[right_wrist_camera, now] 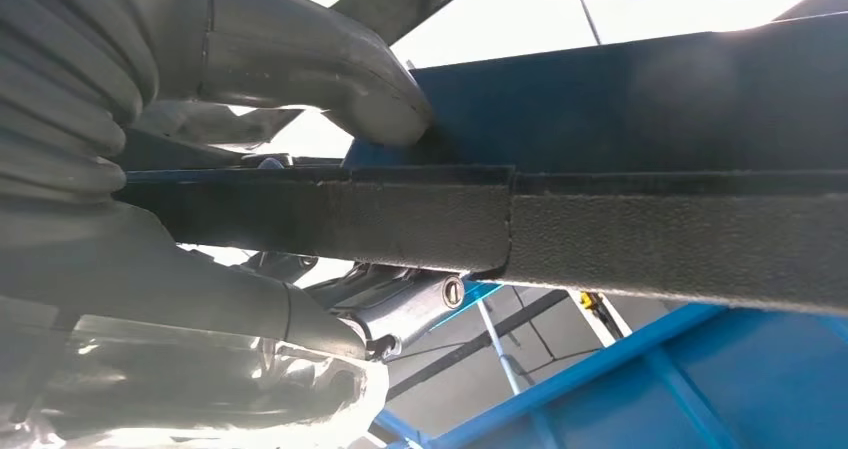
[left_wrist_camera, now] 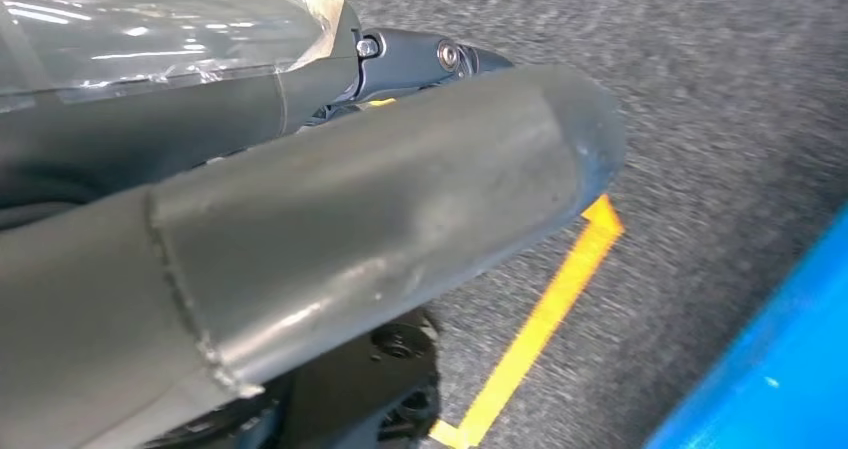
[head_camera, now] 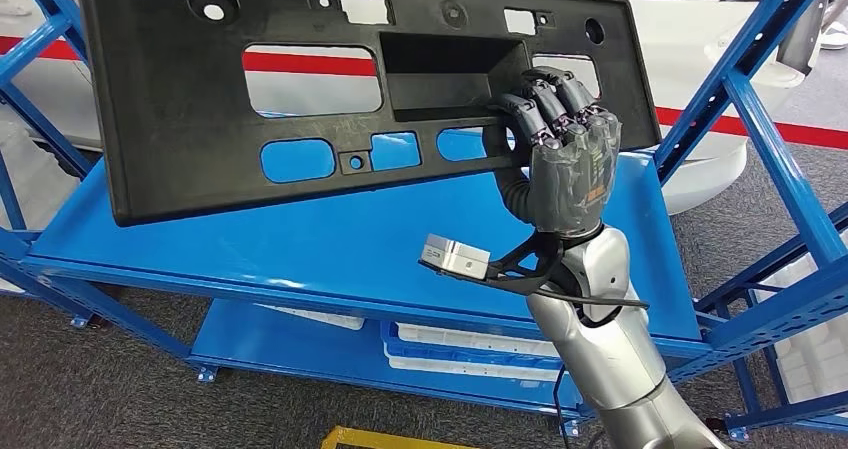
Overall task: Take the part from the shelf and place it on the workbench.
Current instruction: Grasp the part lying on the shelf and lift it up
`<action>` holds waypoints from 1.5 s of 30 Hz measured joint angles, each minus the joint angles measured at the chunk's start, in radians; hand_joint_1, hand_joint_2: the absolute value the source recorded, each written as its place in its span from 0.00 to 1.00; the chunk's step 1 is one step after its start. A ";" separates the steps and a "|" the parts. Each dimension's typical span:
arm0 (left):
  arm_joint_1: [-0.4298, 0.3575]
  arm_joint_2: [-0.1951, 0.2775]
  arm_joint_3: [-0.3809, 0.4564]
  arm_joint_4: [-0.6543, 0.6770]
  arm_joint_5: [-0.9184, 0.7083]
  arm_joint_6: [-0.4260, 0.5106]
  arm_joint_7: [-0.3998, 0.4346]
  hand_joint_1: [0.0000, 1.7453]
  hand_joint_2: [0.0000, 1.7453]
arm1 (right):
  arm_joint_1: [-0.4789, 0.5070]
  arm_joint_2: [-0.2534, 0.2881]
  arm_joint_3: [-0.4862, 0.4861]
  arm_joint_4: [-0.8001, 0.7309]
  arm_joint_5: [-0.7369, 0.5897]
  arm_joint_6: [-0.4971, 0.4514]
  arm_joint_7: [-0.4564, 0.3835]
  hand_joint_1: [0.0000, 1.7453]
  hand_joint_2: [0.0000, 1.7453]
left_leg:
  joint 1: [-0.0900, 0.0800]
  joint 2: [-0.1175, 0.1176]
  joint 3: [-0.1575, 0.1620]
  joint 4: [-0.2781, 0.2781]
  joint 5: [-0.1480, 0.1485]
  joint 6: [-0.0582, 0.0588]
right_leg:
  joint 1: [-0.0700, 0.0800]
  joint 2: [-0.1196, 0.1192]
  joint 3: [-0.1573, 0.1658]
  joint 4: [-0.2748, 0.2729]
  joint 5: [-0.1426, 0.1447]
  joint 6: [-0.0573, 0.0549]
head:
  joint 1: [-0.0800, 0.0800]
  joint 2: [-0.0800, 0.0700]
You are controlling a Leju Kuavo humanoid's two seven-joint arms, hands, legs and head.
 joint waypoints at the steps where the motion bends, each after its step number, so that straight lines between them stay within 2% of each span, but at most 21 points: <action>1: 0.002 0.000 0.003 0.000 0.001 0.000 0.014 0.00 0.00 | 0.001 -0.003 0.004 -0.005 -0.009 0.000 0.000 1.00 1.00 | 0.000 0.000 0.000 0.000 0.000 0.000 | 0.000 0.000 0.000 0.000 0.000 0.000 | 0.000 0.000; 7: 0.010 0.000 0.020 0.000 -0.006 0.002 0.069 0.00 0.00 | 0.012 -0.009 0.023 -0.018 -0.217 0.035 -0.040 1.00 1.00 | -0.001 0.000 -0.001 0.002 -0.001 0.002 | -0.002 0.000 0.000 -0.001 0.001 0.001 | 0.000 0.000; 11: 0.010 0.002 0.025 0.000 -0.019 0.031 0.095 0.00 0.00 | 0.031 -0.009 0.033 -0.029 -0.343 0.084 -0.081 1.00 1.00 | -0.002 -0.001 -0.004 0.008 -0.004 0.018 | -0.018 0.000 0.003 -0.005 0.005 0.014 | -0.001 0.000; 14: 0.010 0.000 0.030 0.000 -0.019 0.030 0.103 0.00 0.00 | 0.037 -0.010 0.038 -0.040 -0.394 0.111 -0.095 1.00 1.00 | 0.003 0.002 0.005 -0.012 0.011 0.029 | -0.014 -0.001 -0.003 0.009 -0.007 0.017 | 0.000 0.000; 16: 0.009 -0.002 0.035 0.000 -0.020 0.026 0.104 0.00 0.00 | 0.041 -0.010 0.041 -0.046 -0.418 0.126 -0.100 1.00 1.00 | 0.008 0.006 0.010 -0.027 0.021 0.037 | -0.013 -0.002 -0.039 0.088 -0.057 0.005 | 0.003 0.000; 18: 0.009 -0.002 0.041 0.000 -0.021 0.020 0.106 0.00 0.00 | 0.047 -0.010 0.045 -0.049 -0.440 0.143 -0.106 1.00 1.00 | 0.007 0.007 0.007 -0.029 0.025 0.039 | -0.012 -0.002 -0.098 0.225 -0.120 -0.003 | 0.005 0.000; 20: 0.010 -0.002 0.046 0.000 -0.021 0.014 0.106 0.00 0.00 | 0.055 -0.010 0.049 -0.049 -0.457 0.155 -0.109 1.00 1.00 | 0.008 0.006 0.002 -0.029 0.029 0.034 | -0.015 -0.002 -0.120 0.293 -0.138 0.007 | 0.005 0.000; 21: 0.011 -0.002 0.049 0.000 -0.021 0.013 0.107 0.00 0.00 | 0.057 -0.010 0.051 -0.049 -0.463 0.158 -0.109 1.00 1.00 | 0.010 0.005 -0.002 -0.027 0.032 0.030 | -0.018 -0.002 -0.103 0.269 -0.124 0.018 | 0.005 0.000; 23: 0.011 -0.001 0.052 0.000 -0.022 0.012 0.107 0.00 0.00 | 0.058 -0.009 0.054 -0.049 -0.474 0.163 -0.114 1.00 1.00 | 0.015 0.004 -0.012 -0.018 0.035 0.019 | -0.027 -0.003 -0.019 0.126 -0.078 0.039 | 0.007 0.000; 24: 0.011 -0.001 0.053 0.000 -0.022 0.012 0.107 0.00 0.00 | 0.058 -0.007 0.055 -0.049 -0.479 0.166 -0.117 1.00 1.00 | 0.016 0.003 -0.018 -0.011 0.036 0.012 | -0.026 -0.001 0.014 0.071 -0.057 0.042 | 0.008 0.000; 26: 0.012 0.001 0.056 0.000 -0.022 0.012 0.107 0.00 0.00 | 0.059 -0.003 0.058 -0.050 -0.484 0.169 -0.121 1.00 1.00 | 0.013 0.001 -0.031 0.005 0.037 -0.003 | -0.022 0.005 0.035 0.027 -0.042 0.033 | 0.008 0.000; 29: 0.015 0.003 0.062 0.000 -0.022 0.012 0.107 0.00 0.00 | 0.059 0.003 0.060 -0.051 -0.490 0.173 -0.124 1.00 1.00 | 0.018 -0.001 -0.049 0.024 0.031 -0.018 | -0.026 0.009 0.009 0.041 -0.035 0.007 | 0.003 0.000; 31: 0.018 0.003 0.068 0.000 -0.021 0.012 0.106 0.00 0.00 | 0.058 0.008 0.062 -0.049 -0.500 0.177 -0.126 1.00 1.00 | 0.024 0.003 -0.077 0.090 -0.033 -0.024 | -0.027 0.006 -0.006 0.041 -0.022 -0.014 | 0.001 0.000; 33: 0.019 0.004 0.075 0.000 -0.020 0.012 0.105 0.00 0.00 | 0.057 0.013 0.062 -0.047 -0.513 0.183 -0.129 1.00 1.00 | 0.024 0.006 -0.117 0.219 -0.124 -0.028 | -0.018 0.003 -0.021 0.042 -0.009 -0.028 | 0.000 0.000; 35: 0.020 0.005 0.083 0.000 -0.019 0.012 0.105 0.00 0.00 | 0.057 0.016 0.063 -0.042 -0.527 0.190 -0.135 1.00 1.00 | 0.024 0.006 -0.129 0.303 -0.160 -0.027 | -0.009 0.000 -0.037 0.043 0.003 -0.033 | 0.000 0.000; 36: 0.020 0.005 0.088 0.000 -0.018 0.012 0.105 0.00 0.00 | 0.057 0.017 0.063 -0.039 -0.534 0.192 -0.138 1.00 1.00 | 0.023 0.006 -0.108 0.293 -0.150 -0.022 | -0.005 -0.001 -0.045 0.043 0.009 -0.033 | 0.000 0.000; 37: 0.020 0.005 0.092 0.000 -0.018 0.013 0.104 0.00 0.00 | 0.057 0.019 0.063 -0.037 -0.539 0.194 -0.141 1.00 1.00 | 0.021 0.006 -0.067 0.243 -0.128 -0.015 | -0.001 -0.001 -0.051 0.043 0.015 -0.032 | 0.000 0.000; 39: 0.019 0.007 0.099 -0.001 -0.016 0.014 0.103 0.00 0.00 | 0.054 0.023 0.063 -0.032 -0.548 0.197 -0.144 1.00 1.00 | 0.014 0.006 0.034 0.102 -0.098 0.004 | 0.004 -0.001 -0.058 0.042 0.025 -0.027 | 0.001 0.000; 40: 0.018 0.009 0.101 -0.001 -0.016 0.015 0.102 0.00 0.00 | 0.052 0.025 0.063 -0.029 -0.551 0.198 -0.146 1.00 1.00 | 0.008 0.006 0.067 0.052 -0.092 0.011 | 0.003 -0.003 -0.058 0.041 0.029 -0.022 | 0.001 0.000; 43: 0.018 0.012 0.109 -0.002 -0.014 0.016 0.101 0.00 0.00 | 0.045 0.031 0.063 -0.023 -0.555 0.202 -0.148 1.00 1.00 | -0.006 0.007 0.080 0.013 -0.077 0.024 | -0.001 -0.007 -0.059 0.035 0.045 0.000 | 0.000 0.000; 45: 0.018 0.012 0.113 -0.002 -0.012 0.016 0.101 0.00 0.00 | 0.043 0.032 0.062 -0.020 -0.556 0.203 -0.149 1.00 1.00 | -0.003 0.012 0.076 -0.009 -0.052 0.035 | 0.001 -0.007 -0.073 0.051 0.030 0.006 | 0.000 0.000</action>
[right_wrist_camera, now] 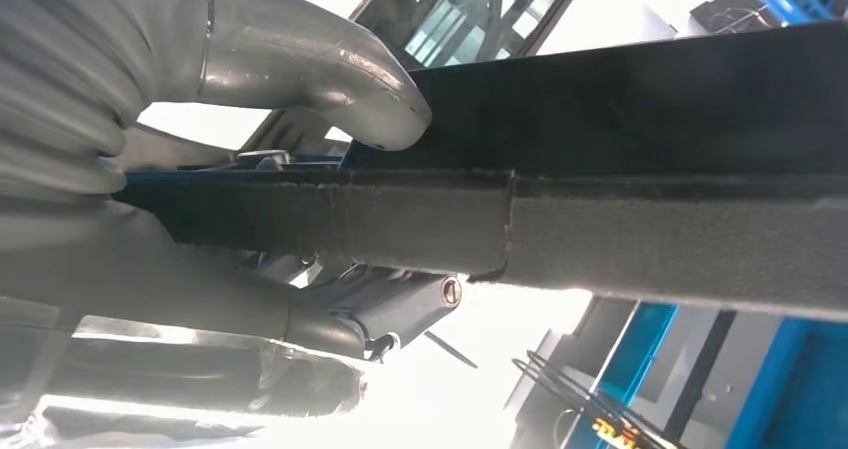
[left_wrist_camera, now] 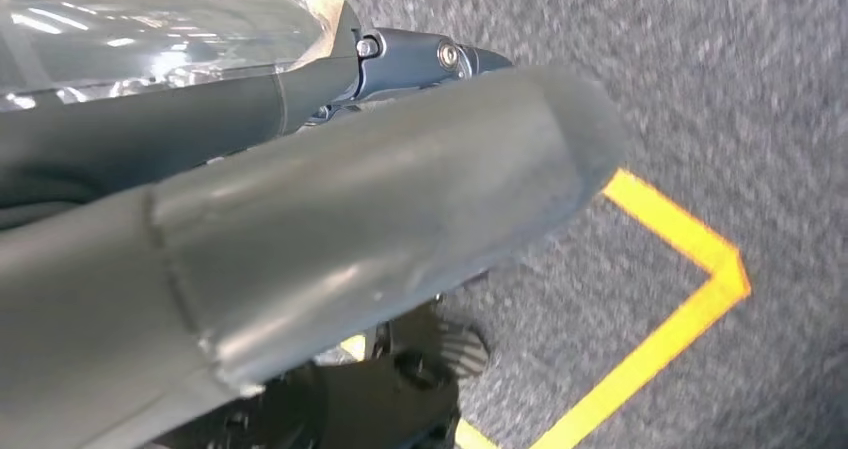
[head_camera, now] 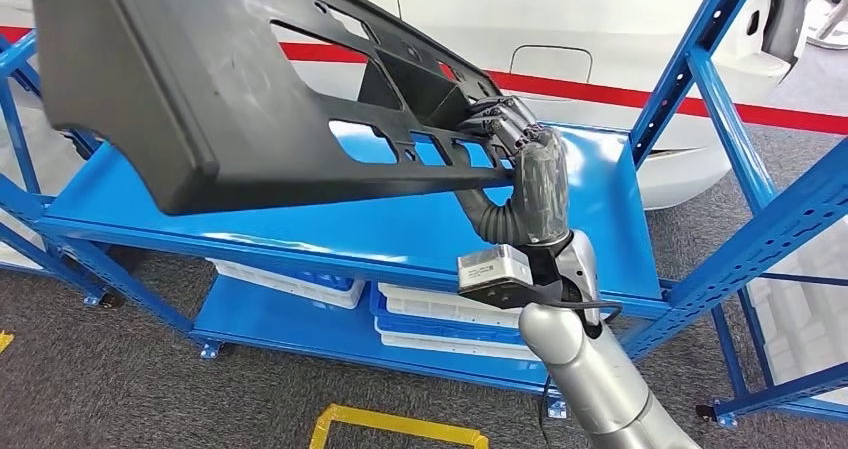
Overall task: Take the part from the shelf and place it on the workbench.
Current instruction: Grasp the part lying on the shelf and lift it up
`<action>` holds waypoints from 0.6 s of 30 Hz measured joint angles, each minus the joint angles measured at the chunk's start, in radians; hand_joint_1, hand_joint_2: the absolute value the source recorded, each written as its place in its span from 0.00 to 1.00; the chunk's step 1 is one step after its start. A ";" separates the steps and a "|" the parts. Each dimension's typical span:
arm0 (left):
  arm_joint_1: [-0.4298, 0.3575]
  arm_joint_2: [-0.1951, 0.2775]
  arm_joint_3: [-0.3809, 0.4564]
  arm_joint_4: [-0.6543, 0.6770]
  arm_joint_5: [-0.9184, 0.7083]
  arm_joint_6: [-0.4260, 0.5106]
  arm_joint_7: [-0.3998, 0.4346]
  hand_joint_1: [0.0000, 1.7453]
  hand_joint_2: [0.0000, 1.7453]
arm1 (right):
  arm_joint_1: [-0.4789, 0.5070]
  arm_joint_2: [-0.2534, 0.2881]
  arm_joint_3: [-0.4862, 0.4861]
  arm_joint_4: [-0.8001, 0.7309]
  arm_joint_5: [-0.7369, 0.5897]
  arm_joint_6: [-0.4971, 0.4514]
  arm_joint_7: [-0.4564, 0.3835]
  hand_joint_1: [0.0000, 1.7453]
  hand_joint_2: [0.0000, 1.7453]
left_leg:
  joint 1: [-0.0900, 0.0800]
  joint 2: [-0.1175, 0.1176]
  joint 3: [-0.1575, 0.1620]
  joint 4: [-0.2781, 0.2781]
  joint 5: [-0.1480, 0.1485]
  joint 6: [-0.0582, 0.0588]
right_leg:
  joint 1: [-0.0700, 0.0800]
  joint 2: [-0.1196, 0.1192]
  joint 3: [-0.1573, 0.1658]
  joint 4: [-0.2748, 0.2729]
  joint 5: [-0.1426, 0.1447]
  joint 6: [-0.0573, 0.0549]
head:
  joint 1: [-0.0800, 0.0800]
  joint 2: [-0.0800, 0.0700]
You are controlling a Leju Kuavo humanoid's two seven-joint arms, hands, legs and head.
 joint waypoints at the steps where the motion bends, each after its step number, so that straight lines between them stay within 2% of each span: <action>1: 0.000 0.000 0.002 0.000 0.000 0.000 0.000 0.00 0.00 | -0.002 0.000 -0.001 0.002 0.000 0.000 -0.001 1.00 1.00 | 0.003 0.003 -0.006 -0.011 0.015 0.005 | 0.002 0.001 -0.016 0.033 -0.028 -0.004 | 0.001 0.000; 3: 0.000 -0.002 0.004 0.000 0.001 0.000 0.000 0.00 0.00 | -0.003 0.000 -0.001 0.006 0.000 0.001 -0.002 1.00 1.00 | 0.003 0.005 -0.025 -0.016 0.036 0.011 | 0.001 0.002 -0.058 0.148 -0.106 -0.012 | 0.004 0.000; 4: 0.001 -0.002 0.006 0.000 0.001 0.000 0.000 0.00 0.00 | -0.003 0.000 -0.001 0.009 0.000 0.001 -0.002 1.00 1.00 | 0.002 0.005 -0.038 -0.015 0.044 0.010 | 0.000 0.002 -0.073 0.208 -0.134 -0.010 | 0.004 0.000; 5: 0.001 -0.003 0.006 0.000 0.001 -0.001 0.000 0.00 0.00 | -0.002 0.000 -0.001 0.011 0.000 0.001 -0.002 1.00 1.00 | 0.002 0.006 -0.050 -0.014 0.053 0.009 | -0.002 0.002 -0.077 0.246 -0.145 -0.004 | 0.004 0.000; 6: 0.001 -0.003 0.007 0.000 0.001 -0.001 0.000 0.00 0.00 | -0.002 -0.001 -0.001 0.014 0.000 0.001 -0.002 1.00 1.00 | 0.002 0.006 -0.063 -0.012 0.061 0.007 | -0.003 0.002 -0.063 0.249 -0.139 0.006 | 0.004 0.000; 7: 0.001 -0.003 0.007 0.000 0.001 -0.001 0.000 0.00 0.00 | -0.002 -0.001 -0.001 0.016 0.000 0.001 -0.002 1.00 1.00 | 0.002 0.006 -0.075 -0.009 0.068 0.004 | -0.004 0.001 -0.029 0.213 -0.120 0.017 | 0.004 0.000; 8: 0.001 -0.004 0.008 0.000 0.001 -0.001 0.000 0.00 0.00 | -0.003 0.000 -0.001 0.017 0.000 0.001 -0.002 1.00 1.00 | 0.002 0.005 -0.086 -0.004 0.074 0.001 | -0.006 0.001 0.021 0.147 -0.100 0.026 | 0.004 0.000; 9: 0.001 -0.004 0.008 0.000 0.001 -0.001 0.000 0.00 0.00 | -0.005 0.000 -0.001 0.018 0.000 0.001 -0.002 1.00 1.00 | 0.001 0.005 -0.097 0.004 0.079 -0.004 | -0.006 0.001 0.076 0.069 -0.090 0.028 | 0.004 0.000; 10: 0.001 -0.004 0.009 0.000 0.001 -0.001 0.000 0.00 0.00 | -0.007 0.000 -0.001 0.018 0.000 0.001 -0.003 1.00 1.00 | -0.001 0.004 -0.106 0.010 0.083 -0.009 | -0.004 0.002 0.115 0.010 -0.087 0.025 | 0.003 0.000; 11: 0.002 -0.004 0.009 0.000 0.001 -0.001 0.000 0.00 0.00 | -0.008 0.001 -0.001 0.019 0.000 0.001 -0.003 1.00 1.00 | -0.003 0.004 -0.112 0.017 0.088 -0.014 | -0.002 0.004 0.136 -0.027 -0.090 0.018 | 0.002 0.000; 13: 0.003 -0.004 0.010 0.000 0.002 -0.001 -0.001 0.00 0.00 | -0.009 0.002 0.000 0.021 -0.001 0.001 -0.004 1.00 1.00 | -0.003 0.003 -0.117 0.021 0.099 -0.026 | 0.002 0.006 0.130 -0.038 -0.089 0.004 | 0.001 0.000; 14: 0.004 -0.004 0.011 0.000 0.002 -0.001 -0.001 0.00 0.00 | -0.010 0.004 0.001 0.023 -0.001 0.001 -0.005 1.00 1.00 | -0.001 0.002 -0.122 0.025 0.097 -0.031 | -0.003 0.005 0.123 -0.039 -0.084 -0.005 | 0.002 0.000; 15: 0.004 -0.004 0.011 0.000 0.003 -0.001 -0.001 0.00 0.00 | -0.012 0.006 0.001 0.024 -0.001 0.001 -0.005 1.00 1.00 | 0.002 0.000 -0.130 0.036 0.080 -0.037 | -0.007 0.004 0.117 -0.040 -0.076 -0.018 | 0.001 0.000; 16: 0.005 -0.004 0.011 0.000 0.003 -0.001 -0.001 0.00 0.00 | -0.014 0.009 0.002 0.025 0.000 0.002 -0.005 1.00 1.00 | 0.004 -0.002 -0.142 0.065 0.045 -0.043 | -0.012 0.002 0.110 -0.041 -0.066 -0.031 | 0.001 0.000; 18: 0.006 -0.005 0.012 0.000 0.003 -0.001 -0.001 0.00 0.00 | -0.016 0.016 0.002 0.027 0.001 0.003 -0.006 1.00 1.00 | 0.010 -0.004 -0.177 0.178 -0.055 -0.055 | -0.013 0.001 0.090 -0.041 -0.046 -0.048 | -0.001 0.000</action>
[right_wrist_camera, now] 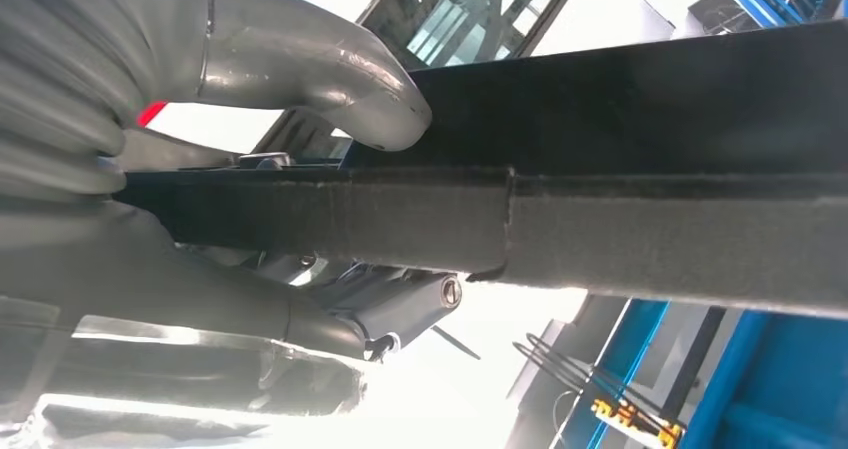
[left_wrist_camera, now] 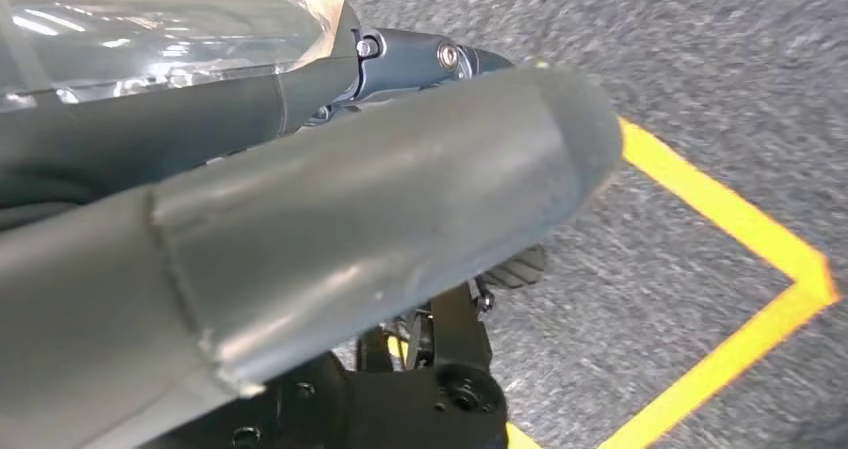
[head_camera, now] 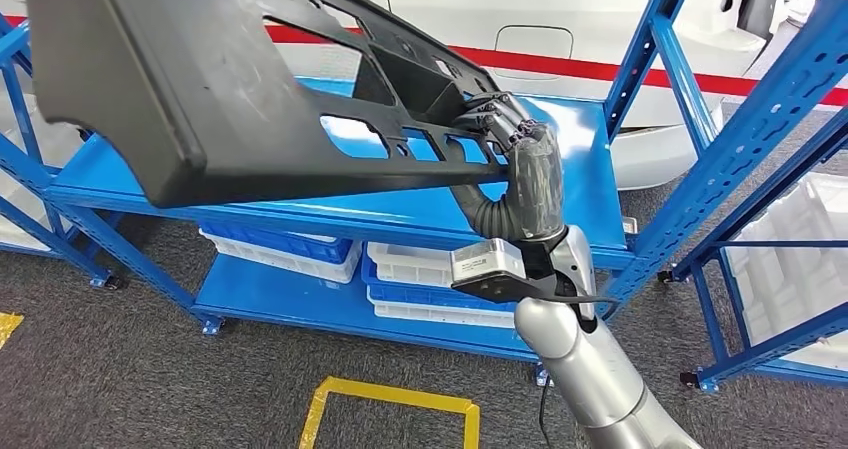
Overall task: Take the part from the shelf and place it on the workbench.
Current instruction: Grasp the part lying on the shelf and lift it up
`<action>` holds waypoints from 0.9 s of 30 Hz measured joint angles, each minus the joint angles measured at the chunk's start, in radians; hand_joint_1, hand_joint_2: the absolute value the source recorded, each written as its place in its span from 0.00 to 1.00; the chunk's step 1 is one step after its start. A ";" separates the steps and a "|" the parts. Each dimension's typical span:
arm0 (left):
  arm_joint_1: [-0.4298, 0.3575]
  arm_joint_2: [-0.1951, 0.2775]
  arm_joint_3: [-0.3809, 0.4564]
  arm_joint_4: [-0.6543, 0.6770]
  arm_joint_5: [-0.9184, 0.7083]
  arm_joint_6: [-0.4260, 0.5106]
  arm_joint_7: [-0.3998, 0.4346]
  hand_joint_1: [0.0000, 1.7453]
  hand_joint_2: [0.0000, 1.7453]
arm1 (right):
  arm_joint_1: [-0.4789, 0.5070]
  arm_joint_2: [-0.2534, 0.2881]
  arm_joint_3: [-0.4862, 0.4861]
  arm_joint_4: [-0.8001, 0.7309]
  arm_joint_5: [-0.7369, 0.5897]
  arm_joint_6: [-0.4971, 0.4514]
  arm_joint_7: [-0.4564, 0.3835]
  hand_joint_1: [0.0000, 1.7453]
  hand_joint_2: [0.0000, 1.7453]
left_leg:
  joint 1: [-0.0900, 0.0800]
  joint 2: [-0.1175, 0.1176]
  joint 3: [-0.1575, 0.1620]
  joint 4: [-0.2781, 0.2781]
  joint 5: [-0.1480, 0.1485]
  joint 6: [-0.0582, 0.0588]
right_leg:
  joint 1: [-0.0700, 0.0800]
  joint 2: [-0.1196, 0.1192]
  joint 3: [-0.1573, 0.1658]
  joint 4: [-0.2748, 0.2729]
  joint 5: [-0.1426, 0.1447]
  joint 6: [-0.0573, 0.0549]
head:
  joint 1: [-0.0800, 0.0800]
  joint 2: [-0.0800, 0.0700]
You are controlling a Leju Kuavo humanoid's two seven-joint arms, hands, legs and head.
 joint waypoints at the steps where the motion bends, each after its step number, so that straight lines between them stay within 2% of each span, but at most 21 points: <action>1: 0.000 0.000 0.000 0.000 0.000 0.000 0.000 0.00 0.00 | 0.000 0.002 0.000 0.002 0.001 0.000 0.000 1.00 1.00 | 0.003 0.000 -0.015 0.066 -0.037 -0.005 | 0.001 0.000 -0.012 0.001 0.010 -0.001 | 0.000 0.000; 2: 0.000 0.000 0.001 0.000 0.000 0.000 -0.001 0.00 0.00 | 0.000 0.004 0.000 0.006 0.001 0.000 0.000 1.00 1.00 | 0.005 0.000 -0.021 0.116 -0.050 -0.009 | 0.002 0.000 -0.023 0.001 0.019 0.000 | 0.000 0.000; 3: 0.000 0.000 0.001 0.000 0.000 -0.001 -0.002 0.00 0.00 | 0.001 0.005 0.001 0.009 0.002 0.000 0.000 1.00 1.00 | 0.008 0.000 -0.012 0.136 -0.043 -0.011 | 0.003 0.000 -0.034 0.002 0.027 0.003 | 0.000 0.000; 4: 0.000 0.000 0.001 0.000 0.000 -0.002 -0.004 0.00 0.00 | 0.001 0.005 0.001 0.012 0.002 0.000 0.000 1.00 1.00 | 0.010 0.000 0.015 0.118 -0.019 -0.011 | 0.003 0.000 -0.043 0.003 0.035 0.006 | 0.000 0.000; 5: 0.000 0.000 0.001 0.000 0.000 -0.002 -0.006 0.00 0.00 | 0.001 0.005 0.001 0.015 0.002 0.000 0.000 1.00 1.00 | 0.012 0.000 0.060 0.065 0.007 -0.010 | 0.003 0.000 -0.051 0.004 0.041 0.011 | 0.000 0.000; 7: -0.001 0.000 0.001 0.000 -0.001 -0.003 -0.008 0.00 0.00 | 0.000 0.005 0.000 0.018 0.002 0.000 -0.001 1.00 1.00 | 0.013 -0.003 0.165 -0.082 0.023 -0.004 | 0.005 0.000 -0.062 0.007 0.053 0.021 | 0.000 0.000; 8: -0.002 0.000 0.001 0.000 -0.002 -0.003 -0.009 0.00 0.00 | -0.001 0.005 0.000 0.019 0.002 0.000 -0.001 1.00 1.00 | 0.010 -0.004 0.199 -0.137 0.019 0.000 | 0.006 -0.001 -0.065 0.007 0.060 0.029 | 0.001 0.000; 9: -0.003 -0.001 0.001 0.000 -0.002 -0.003 -0.010 0.00 0.00 | -0.002 0.006 0.000 0.020 0.002 0.000 -0.002 1.00 1.00 | 0.006 -0.005 0.215 -0.166 0.012 0.005 | 0.007 -0.002 -0.067 0.006 0.067 0.037 | 0.001 0.000; 11: -0.002 -0.001 0.002 0.000 -0.004 -0.003 -0.010 0.00 0.00 | -0.003 0.006 0.000 0.022 0.002 -0.001 -0.003 1.00 1.00 | 0.001 -0.003 0.208 -0.178 0.022 0.023 | 0.007 -0.004 -0.072 0.004 0.079 0.054 | 0.002 0.000; 12: -0.002 -0.002 0.002 0.000 -0.004 -0.003 -0.010 0.00 0.00 | -0.003 0.006 0.000 0.023 0.002 -0.001 -0.004 1.00 1.00 | 0.000 0.000 0.201 -0.182 0.032 0.035 | 0.006 -0.003 -0.082 0.013 0.070 0.056 | 0.002 0.000; 13: -0.002 -0.002 0.002 0.000 -0.004 -0.003 -0.011 0.00 0.00 | -0.003 0.005 0.000 0.024 0.002 -0.001 -0.004 1.00 1.00 | 0.000 0.003 0.191 -0.186 0.045 0.047 | 0.007 -0.002 -0.097 0.038 0.046 0.052 | 0.003 0.000; 14: -0.002 -0.003 0.002 0.000 -0.005 -0.003 -0.011 0.00 0.00 | -0.003 0.005 -0.001 0.025 0.002 -0.001 -0.004 1.00 1.00 | 0.000 0.006 0.179 -0.189 0.059 0.057 | 0.007 -0.002 -0.118 0.086 0.006 0.045 | 0.004 0.000; 16: -0.002 -0.003 0.002 0.000 -0.005 -0.003 -0.012 0.00 0.00 | -0.003 0.004 -0.001 0.028 0.002 -0.001 -0.004 1.00 1.00 | -0.005 0.009 0.149 -0.187 0.082 0.066 | 0.007 0.000 -0.162 0.222 -0.078 0.034 | 0.006 0.000; 17: -0.002 -0.003 0.002 0.000 -0.005 -0.003 -0.012 0.00 0.00 | -0.001 0.004 -0.001 0.030 0.002 -0.001 -0.004 1.00 1.00 | -0.007 0.009 0.134 -0.186 0.093 0.066 | 0.006 0.000 -0.172 0.279 -0.099 0.037 | 0.006 0.000; 18: -0.001 -0.003 0.002 0.000 -0.005 -0.003 -0.012 0.00 0.00 | 0.000 0.004 -0.001 0.032 0.002 -0.001 -0.004 1.00 1.00 | -0.008 0.010 0.120 -0.184 0.103 0.066 | 0.006 0.000 -0.168 0.307 -0.101 0.045 | 0.006 0.000; 19: -0.001 -0.004 0.002 0.000 -0.006 -0.003 -0.012 0.00 0.00 | 0.000 0.003 -0.001 0.034 0.002 -0.001 -0.004 1.00 1.00 | -0.009 0.010 0.105 -0.182 0.112 0.064 | 0.007 0.000 -0.145 0.296 -0.086 0.055 | 0.006 0.000; 21: -0.001 -0.005 0.002 0.000 -0.006 -0.003 -0.012 0.00 0.00 | 0.000 0.003 -0.001 0.035 0.002 -0.001 -0.004 1.00 1.00 | -0.010 0.010 0.079 -0.174 0.130 0.058 | 0.007 0.000 -0.046 0.173 -0.049 0.065 | 0.006 0.000; 22: -0.002 -0.005 0.002 0.000 -0.006 -0.003 -0.012 0.00 0.00 | -0.001 0.004 -0.001 0.035 0.002 -0.001 -0.004 1.00 1.00 | -0.012 0.009 0.068 -0.169 0.138 0.054 | 0.010 0.000 0.011 0.092 -0.044 0.063 | 0.006 0.000; 23: -0.001 -0.005 0.002 0.000 -0.006 -0.003 -0.012 0.00 0.00 | -0.002 0.004 -0.001 0.035 0.002 -0.001 -0.004 1.00 1.00 | -0.013 0.009 0.061 -0.165 0.145 0.049 | 0.014 0.001 0.049 0.030 -0.048 0.057 | 0.005 0.000; 25: -0.001 -0.006 0.002 0.000 -0.006 -0.003 -0.012 0.00 0.00 | -0.003 0.005 -0.001 0.036 0.002 -0.002 -0.004 1.00 1.00 | -0.016 0.009 0.053 -0.160 0.158 0.039 | 0.021 0.003 0.069 -0.018 -0.057 0.045 | 0.005 0.000; 27: 0.001 -0.005 0.002 0.000 -0.007 -0.004 -0.014 0.00 0.00 | -0.003 0.005 -0.001 0.036 0.000 -0.002 -0.004 1.00 1.00 | -0.013 0.007 0.046 -0.153 0.151 0.028 | 0.011 0.002 0.053 -0.015 -0.044 0.028 | 0.004 0.000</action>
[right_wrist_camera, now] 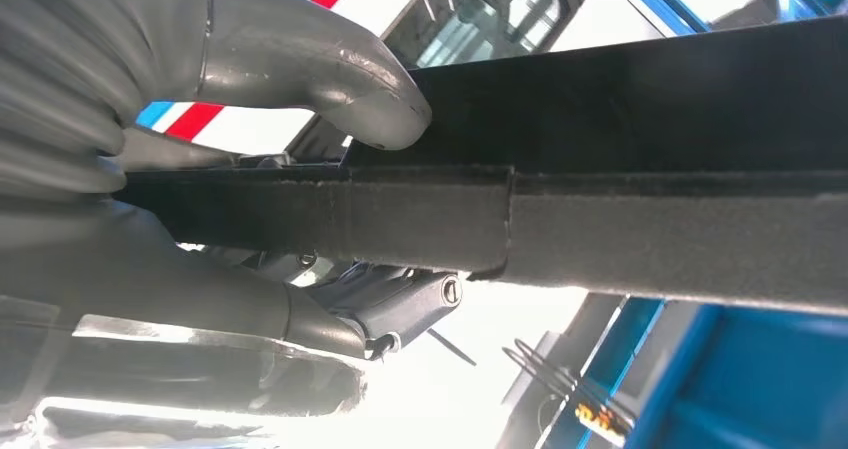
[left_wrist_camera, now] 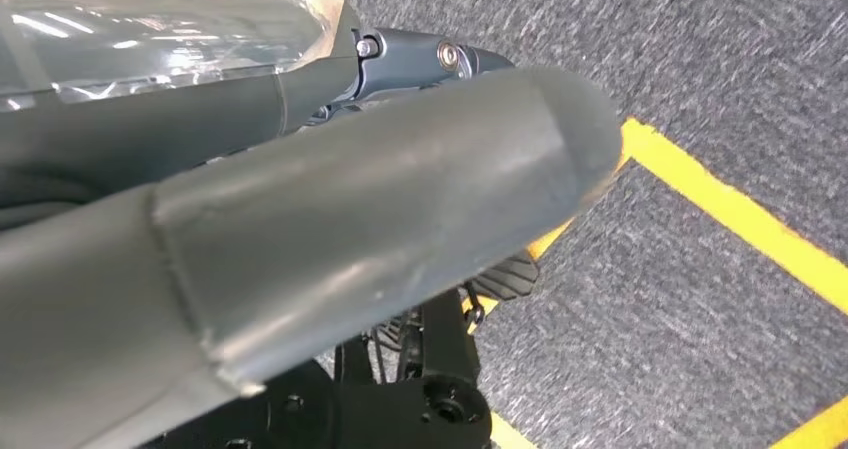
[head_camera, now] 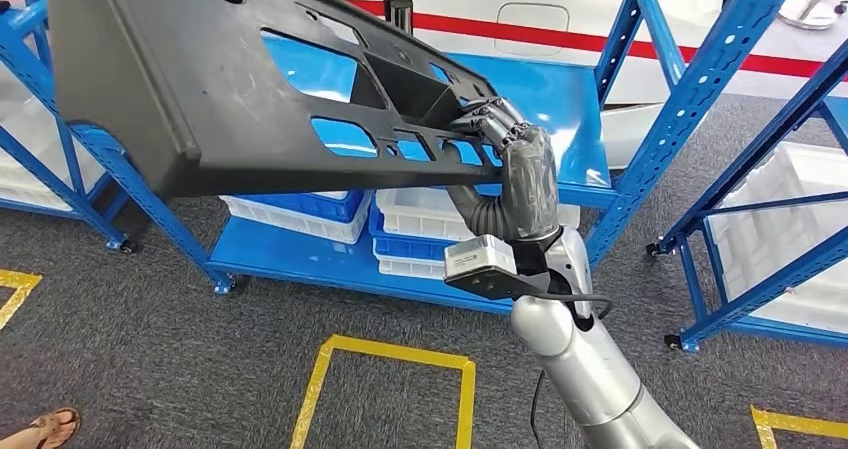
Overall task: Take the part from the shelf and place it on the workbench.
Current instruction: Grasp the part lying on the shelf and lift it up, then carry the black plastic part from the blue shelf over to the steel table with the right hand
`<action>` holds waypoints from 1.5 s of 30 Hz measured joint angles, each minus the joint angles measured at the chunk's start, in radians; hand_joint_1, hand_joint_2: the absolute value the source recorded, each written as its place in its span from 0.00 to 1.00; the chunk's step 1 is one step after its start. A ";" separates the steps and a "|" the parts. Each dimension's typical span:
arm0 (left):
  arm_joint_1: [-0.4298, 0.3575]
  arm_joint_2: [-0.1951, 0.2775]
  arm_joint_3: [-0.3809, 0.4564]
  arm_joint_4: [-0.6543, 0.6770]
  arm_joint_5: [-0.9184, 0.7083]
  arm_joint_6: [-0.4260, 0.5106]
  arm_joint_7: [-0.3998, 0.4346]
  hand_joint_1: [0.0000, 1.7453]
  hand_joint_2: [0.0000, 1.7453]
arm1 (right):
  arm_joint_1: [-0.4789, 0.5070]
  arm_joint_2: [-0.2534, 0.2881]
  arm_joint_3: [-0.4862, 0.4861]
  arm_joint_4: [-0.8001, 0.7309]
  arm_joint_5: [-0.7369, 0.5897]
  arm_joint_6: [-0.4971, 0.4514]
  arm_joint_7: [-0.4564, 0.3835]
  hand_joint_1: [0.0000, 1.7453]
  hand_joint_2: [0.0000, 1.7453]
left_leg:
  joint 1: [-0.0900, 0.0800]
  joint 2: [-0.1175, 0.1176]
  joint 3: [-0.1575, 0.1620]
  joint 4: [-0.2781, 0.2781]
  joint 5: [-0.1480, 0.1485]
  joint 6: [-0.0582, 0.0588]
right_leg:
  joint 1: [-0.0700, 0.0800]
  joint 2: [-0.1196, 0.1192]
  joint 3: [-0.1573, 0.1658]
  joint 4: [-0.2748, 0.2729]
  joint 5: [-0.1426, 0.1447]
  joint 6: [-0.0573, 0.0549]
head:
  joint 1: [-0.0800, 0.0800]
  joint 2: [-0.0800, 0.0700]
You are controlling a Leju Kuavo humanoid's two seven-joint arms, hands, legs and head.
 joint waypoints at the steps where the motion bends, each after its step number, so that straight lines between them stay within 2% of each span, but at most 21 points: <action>1: 0.001 0.000 0.000 0.000 -0.001 -0.001 -0.001 0.00 0.00 | 0.000 0.001 0.000 0.000 -0.002 0.000 0.000 1.00 1.00 | 0.003 -0.002 -0.008 0.018 -0.027 -0.007 | -0.005 -0.001 -0.008 0.000 0.009 -0.012 | -0.001 0.000; 4: 0.001 0.000 0.000 0.000 -0.005 -0.004 -0.004 0.00 0.00 | 0.002 0.003 -0.001 0.000 -0.005 -0.002 0.000 1.00 1.00 | 0.013 -0.005 -0.047 0.168 -0.174 -0.026 | -0.006 -0.004 -0.036 0.001 0.042 -0.031 | -0.003 0.000; 6: 0.001 0.000 0.000 0.000 -0.008 -0.005 -0.005 0.00 0.00 | 0.009 0.003 -0.004 0.000 -0.008 -0.003 0.000 1.00 1.00 | 0.019 -0.006 -0.058 0.267 -0.204 -0.035 | -0.004 -0.004 -0.061 0.006 0.061 -0.028 | -0.003 0.000; 8: 0.001 0.000 0.000 0.000 -0.011 -0.005 -0.005 0.00 0.00 | 0.016 0.003 -0.006 0.000 -0.011 -0.004 -0.001 1.00 1.00 | 0.023 -0.006 -0.053 0.297 -0.189 -0.038 | -0.004 -0.004 -0.076 0.010 0.070 -0.024 | -0.003 0.000; 17: 0.001 0.000 0.000 0.000 -0.012 -0.006 -0.006 0.00 0.00 | 0.022 0.003 -0.008 -0.001 -0.015 -0.004 -0.002 1.00 1.00 | 0.027 -0.005 -0.027 0.276 -0.158 -0.040 | -0.006 -0.004 -0.087 0.015 0.074 -0.020 | -0.003 0.000; 19: 0.000 0.001 0.000 0.000 -0.014 -0.007 -0.007 0.00 0.00 | 0.028 0.003 -0.014 -0.004 -0.025 -0.004 -0.005 1.00 1.00 | 0.031 -0.009 0.061 0.154 -0.139 -0.042 | -0.006 -0.004 -0.106 0.028 0.082 -0.011 | -0.002 0.000; 21: 0.000 0.001 0.003 0.000 -0.015 -0.010 -0.004 0.00 0.00 | 0.054 0.004 -0.029 -0.013 -0.105 0.018 -0.028 1.00 1.00 | 0.025 -0.011 0.135 0.022 -0.126 -0.019 | -0.004 -0.003 -0.133 0.047 0.088 0.014 | -0.001 0.000; 22: 0.000 0.001 0.006 0.000 -0.016 -0.010 -0.002 0.00 0.00 | 0.073 0.004 -0.040 -0.017 -0.154 0.033 -0.043 1.00 1.00 | 0.019 -0.011 0.130 -0.001 -0.121 0.001 | -0.003 -0.003 -0.152 0.074 0.066 0.020 | 0.000 0.000; 24: 0.001 0.001 0.014 0.001 -0.024 -0.007 0.005 0.00 0.00 | 0.125 0.006 -0.080 -0.021 -0.215 0.065 -0.065 1.00 1.00 | 0.010 -0.004 0.051 -0.005 -0.052 0.031 | -0.002 -0.002 -0.132 0.155 0.013 0.039 | 0.001 0.000; 26: 0.001 0.001 0.017 0.000 -0.033 -0.007 0.008 0.00 0.00 | 0.151 0.011 -0.110 -0.025 -0.214 0.080 -0.069 1.00 1.00 | 0.002 -0.003 -0.013 0.002 0.002 0.024 | 0.003 0.000 -0.022 0.110 -0.019 0.044 | 0.002 0.000; 27: 0.000 0.001 0.017 0.000 -0.036 -0.008 0.008 0.00 0.00 | 0.153 0.013 -0.115 -0.027 -0.212 0.084 -0.069 1.00 1.00 | 0.001 -0.003 -0.019 0.004 0.013 0.019 | 0.006 0.000 0.020 0.044 -0.026 0.036 | 0.001 0.000; 30: 0.002 0.004 0.019 0.000 -0.042 -0.010 0.008 0.00 0.00 | 0.161 0.018 -0.129 -0.031 -0.210 0.097 -0.069 1.00 1.00 | 0.003 -0.005 -0.024 -0.001 0.035 0.002 | 0.006 0.000 0.029 -0.001 -0.025 0.008 | -0.003 0.000; 31: 0.003 0.006 0.020 0.000 -0.043 -0.012 0.009 0.00 0.00 | 0.165 0.018 -0.134 -0.033 -0.210 0.099 -0.069 1.00 1.00 | 0.006 -0.006 -0.030 0.009 0.018 -0.003 | 0.002 -0.002 0.021 -0.001 -0.015 -0.003 | -0.003 0.000; 33: 0.004 0.008 0.021 0.000 -0.043 -0.013 0.009 0.00 0.00 | 0.178 0.019 -0.142 -0.037 -0.209 0.100 -0.070 1.00 1.00 | 0.012 -0.008 -0.053 0.086 -0.077 -0.014 | -0.006 -0.006 0.001 -0.002 0.011 -0.023 | -0.005 0.000; 35: 0.004 0.008 0.022 0.000 -0.043 -0.013 0.010 0.00 0.00 | 0.191 0.020 -0.149 -0.043 -0.205 0.100 -0.071 1.00 1.00 | 0.015 -0.009 -0.079 0.220 -0.179 -0.024 | -0.004 -0.006 -0.026 0.000 0.038 -0.029 | -0.006 0.000; 36: 0.003 0.008 0.023 0.000 -0.043 -0.013 0.010 0.00 0.00 | 0.197 0.020 -0.152 -0.045 -0.203 0.100 -0.072 1.00 1.00 | 0.017 -0.009 -0.084 0.275 -0.196 -0.027 | -0.004 -0.006 -0.040 0.002 0.050 -0.028 | -0.006 0.000; 38: 0.003 0.009 0.025 0.000 -0.039 -0.014 0.008 0.00 0.00 | 0.208 0.019 -0.157 -0.048 -0.200 0.101 -0.073 1.00 1.00 | 0.022 -0.008 -0.049 0.294 -0.163 -0.031 | -0.004 -0.005 -0.071 0.006 0.069 -0.022 | -0.006 0.000; 40: 0.003 0.008 0.030 0.000 -0.034 -0.016 0.003 0.00 0.00 | 0.215 0.018 -0.162 -0.052 -0.201 0.106 -0.076 1.00 1.00 | 0.026 -0.009 0.052 0.182 -0.120 -0.029 | -0.004 -0.004 -0.093 0.010 0.083 -0.012 | -0.006 0.000; 42: 0.001 0.008 0.035 0.000 -0.032 -0.017 0.000 0.00 0.00 | 0.215 0.017 -0.168 -0.057 -0.205 0.111 -0.078 1.00 1.00 | 0.025 -0.010 0.151 0.044 -0.131 -0.020 | 0.000 -0.004 -0.106 0.015 0.096 0.001 | -0.005 0.000; 43: 0.000 0.008 0.038 0.000 -0.033 -0.017 -0.001 0.00 0.00 | 0.215 0.016 -0.171 -0.059 -0.207 0.112 -0.078 1.00 1.00 | 0.021 -0.010 0.175 0.003 -0.143 -0.015 | 0.002 -0.005 -0.110 0.017 0.103 0.008 | -0.005 0.000; 45: 0.001 0.006 0.041 0.000 -0.033 -0.016 -0.001 0.00 0.00 | 0.215 0.015 -0.175 -0.062 -0.209 0.114 -0.080 1.00 1.00 | 0.016 -0.009 0.174 -0.021 -0.143 0.000 | 0.005 -0.007 -0.117 0.018 0.115 0.024 | -0.004 0.000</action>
